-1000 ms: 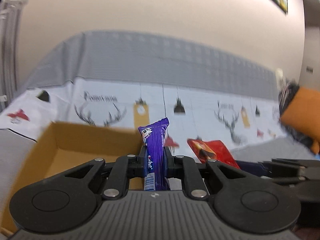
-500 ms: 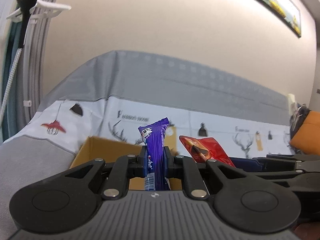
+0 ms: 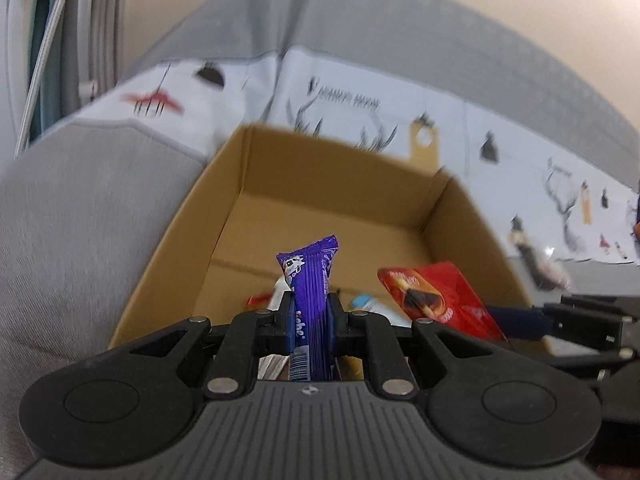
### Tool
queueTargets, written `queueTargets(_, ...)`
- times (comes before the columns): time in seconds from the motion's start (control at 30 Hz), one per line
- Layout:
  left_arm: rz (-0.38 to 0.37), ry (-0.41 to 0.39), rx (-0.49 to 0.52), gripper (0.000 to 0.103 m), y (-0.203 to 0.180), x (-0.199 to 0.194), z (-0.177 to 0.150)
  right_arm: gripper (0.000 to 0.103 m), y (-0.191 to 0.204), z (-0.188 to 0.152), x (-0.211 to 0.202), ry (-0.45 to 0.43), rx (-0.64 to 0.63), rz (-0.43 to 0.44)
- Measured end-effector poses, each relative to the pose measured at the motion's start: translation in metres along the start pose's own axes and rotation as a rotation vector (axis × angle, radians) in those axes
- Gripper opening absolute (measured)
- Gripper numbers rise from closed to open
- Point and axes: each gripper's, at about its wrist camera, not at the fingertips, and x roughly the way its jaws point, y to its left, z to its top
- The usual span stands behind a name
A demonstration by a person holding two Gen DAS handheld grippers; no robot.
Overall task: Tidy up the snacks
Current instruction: 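Carry the purple bar and red coffee packet into the box, open both tools, then grasp the dark chocolate bar with the left tool while the right tool grasps the clear candy bag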
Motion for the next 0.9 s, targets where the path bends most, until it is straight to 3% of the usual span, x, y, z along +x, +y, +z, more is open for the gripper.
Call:
queueTargets(0.2,0.012,0.046,0.008,0.016,0.006,0.014,-0.008,0.048,0.004,-0.015,0.027,0.086,-0.020,-0.001)
queueTargets(0.43,0.017,0.070,0.030,0.017,0.001,0.025,-0.013,0.052,-0.002,-0.017,0.028,0.095,-0.005,0.014)
queueTargets(0.47,0.017,0.069,0.030,0.024,0.001,0.023,-0.012,0.061,-0.004,-0.016,0.025,0.092,0.004,0.046)
queueTargets(0.5,0.015,0.072,0.015,0.047,0.001,0.019,-0.009,0.082,-0.006,-0.013,0.019,0.073,0.018,0.055)
queueTargets(0.53,0.017,0.068,-0.015,0.061,0.003,0.011,-0.006,0.088,-0.007,-0.010,0.014,0.056,0.021,0.041)
queueTargets(0.57,0.021,0.055,-0.044,0.086,0.004,0.002,-0.002,0.088,-0.007,-0.007,0.004,0.031,0.010,0.021)
queueTargets(0.6,0.016,0.040,-0.053,0.093,0.005,-0.006,0.000,0.089,-0.010,-0.004,-0.005,0.011,0.008,0.018)
queueTargets(0.73,0.004,0.017,-0.010,0.092,-0.011,-0.033,0.011,0.090,-0.029,0.004,-0.037,-0.044,0.044,0.037)
queueTargets(0.9,-0.018,-0.026,0.065,0.092,-0.058,-0.061,0.019,0.090,-0.057,-0.003,-0.076,-0.127,0.095,0.029)
